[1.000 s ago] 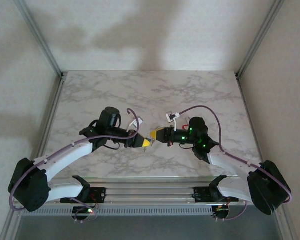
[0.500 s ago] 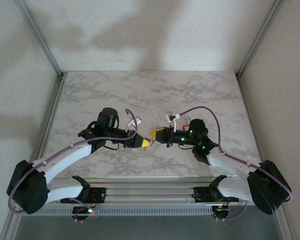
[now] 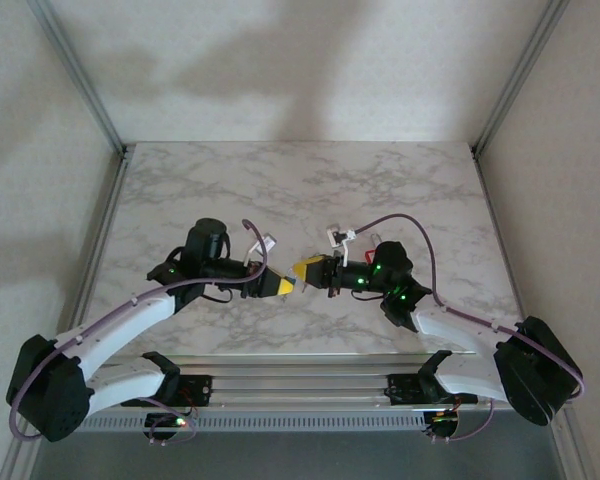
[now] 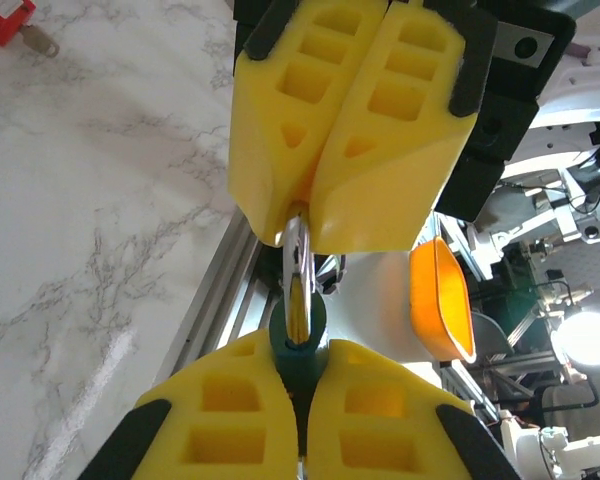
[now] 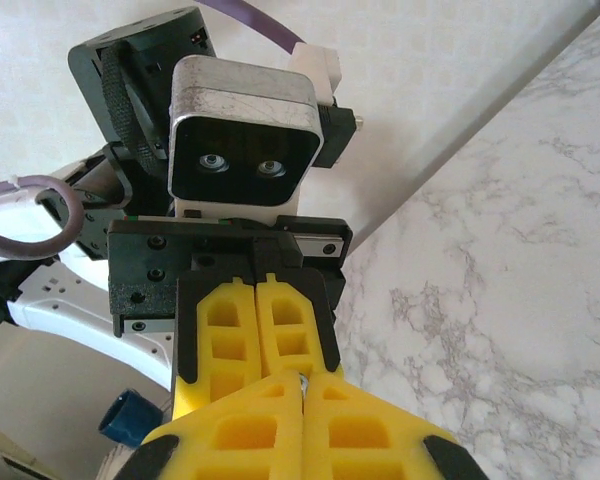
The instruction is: Lock with the key
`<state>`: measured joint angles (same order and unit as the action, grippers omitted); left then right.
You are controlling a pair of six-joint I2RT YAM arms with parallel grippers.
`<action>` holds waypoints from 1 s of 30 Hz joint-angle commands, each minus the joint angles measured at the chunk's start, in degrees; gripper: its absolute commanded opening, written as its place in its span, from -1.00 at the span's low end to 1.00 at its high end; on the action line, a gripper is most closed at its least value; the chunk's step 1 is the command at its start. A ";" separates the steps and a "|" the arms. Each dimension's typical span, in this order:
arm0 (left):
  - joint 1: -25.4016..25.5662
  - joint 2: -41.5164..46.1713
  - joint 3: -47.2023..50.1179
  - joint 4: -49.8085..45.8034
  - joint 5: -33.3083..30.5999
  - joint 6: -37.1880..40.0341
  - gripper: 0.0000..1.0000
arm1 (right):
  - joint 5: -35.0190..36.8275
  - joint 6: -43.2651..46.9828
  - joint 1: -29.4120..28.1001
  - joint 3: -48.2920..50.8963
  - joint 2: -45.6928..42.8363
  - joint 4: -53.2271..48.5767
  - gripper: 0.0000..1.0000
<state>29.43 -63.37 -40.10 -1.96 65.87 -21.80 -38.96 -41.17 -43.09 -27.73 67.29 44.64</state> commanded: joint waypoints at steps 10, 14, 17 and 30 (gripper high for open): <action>-2.18 4.00 -0.20 17.27 -1.87 -8.17 -1.00 | -5.70 -1.36 -6.51 0.74 6.10 3.43 -1.00; -2.44 4.31 -0.86 13.65 -3.94 -5.14 -1.00 | -5.53 -0.87 -7.12 1.01 5.14 2.53 -1.00; -2.53 3.72 -0.94 14.19 -4.91 -5.65 -1.00 | -3.31 0.69 -7.18 1.29 2.88 -0.93 -1.00; -2.71 2.61 -1.23 11.69 -8.73 -4.98 -1.00 | 7.84 3.21 -1.32 -4.11 -10.20 -21.03 -0.20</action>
<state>27.07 -60.58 -39.83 7.01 59.90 -28.05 -30.22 -37.71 -45.95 -31.07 58.76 27.97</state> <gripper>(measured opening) 0.037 0.390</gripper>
